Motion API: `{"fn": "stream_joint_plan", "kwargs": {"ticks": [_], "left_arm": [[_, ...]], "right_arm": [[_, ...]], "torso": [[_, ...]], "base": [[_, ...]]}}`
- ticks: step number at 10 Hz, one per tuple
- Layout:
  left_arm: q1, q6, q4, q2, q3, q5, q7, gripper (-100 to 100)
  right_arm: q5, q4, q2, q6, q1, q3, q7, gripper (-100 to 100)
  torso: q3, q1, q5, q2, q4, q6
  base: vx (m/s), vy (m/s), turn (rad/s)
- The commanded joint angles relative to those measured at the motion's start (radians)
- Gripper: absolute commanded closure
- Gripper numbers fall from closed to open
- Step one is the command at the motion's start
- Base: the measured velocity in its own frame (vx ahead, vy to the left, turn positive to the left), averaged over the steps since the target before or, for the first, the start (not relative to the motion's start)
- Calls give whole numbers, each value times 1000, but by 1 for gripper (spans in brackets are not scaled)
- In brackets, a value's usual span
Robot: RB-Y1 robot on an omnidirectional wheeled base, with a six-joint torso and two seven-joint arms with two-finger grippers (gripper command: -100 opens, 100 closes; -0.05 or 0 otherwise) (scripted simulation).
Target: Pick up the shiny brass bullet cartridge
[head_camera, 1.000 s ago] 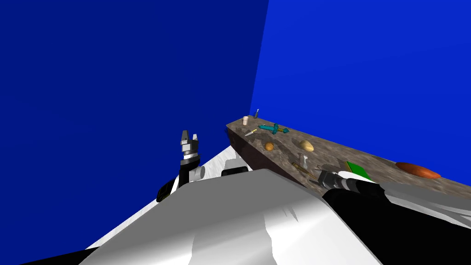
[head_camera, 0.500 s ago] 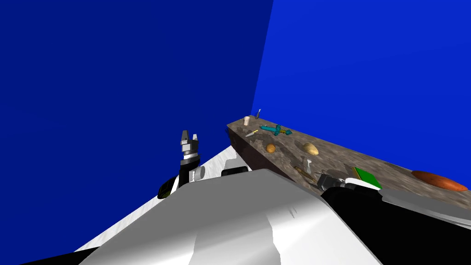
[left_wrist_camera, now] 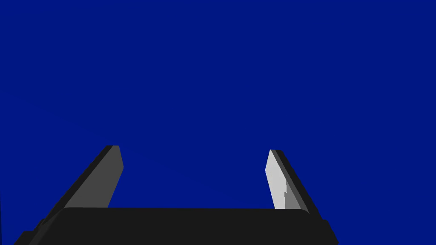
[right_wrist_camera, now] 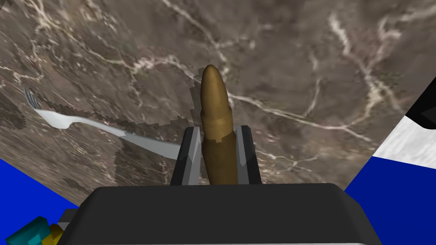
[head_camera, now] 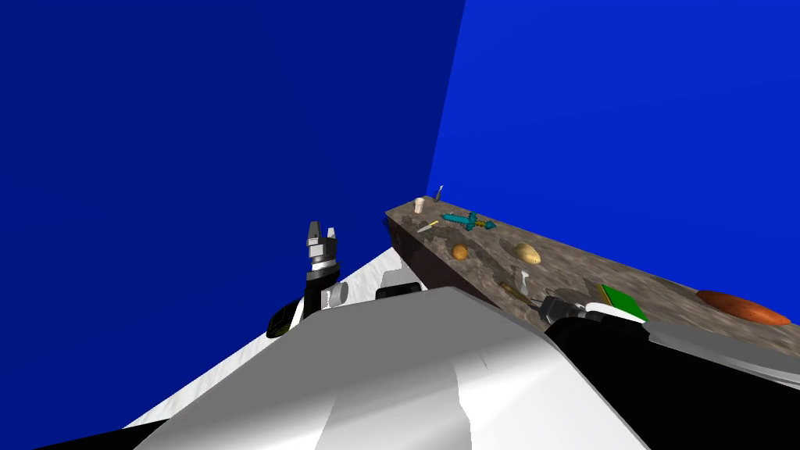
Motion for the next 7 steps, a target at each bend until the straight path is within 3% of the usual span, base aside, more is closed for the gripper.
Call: {"fn": "stream_joint_plan", "kwargs": {"ticks": [1, 2, 3, 5, 6, 7], "left_arm": [[0, 0, 0, 0, 0, 0, 0, 0], [0, 0, 0, 0, 0, 0, 0, 0], [0, 0, 0, 0, 0, 0, 0, 0], [0, 0, 0, 0, 0, 0, 0, 0], [0, 0, 0, 0, 0, 0, 0, 0], [0, 0, 0, 0, 0, 0, 0, 0]], "right_arm": [[0, 0, 0, 0, 0, 0, 0, 100], [0, 0, 0, 0, 0, 0, 0, 0], [-7, -11, -25, -9, 31, -35, -11, 100], [-15, -19, -50, -22, 60, -71, -21, 100], [-11, -13, -35, -18, 47, -56, -12, 100], [-11, -14, -36, -19, 49, -58, -14, 0]], "torso": [[0, 0, 0, 0, 0, 0], [0, 0, 0, 0, 0, 0], [0, 0, 0, 0, 0, 0], [1, 3, 1, 2, 0, 1], [1, 4, 1, 2, 0, 1], [1, 2, 1, 1, 0, 0]], "base": [[0, 0, 0], [0, 0, 0], [-16, 25, -123], [-25, 42, -81], [-13, 18, -19], [0, 0, 0]]}}
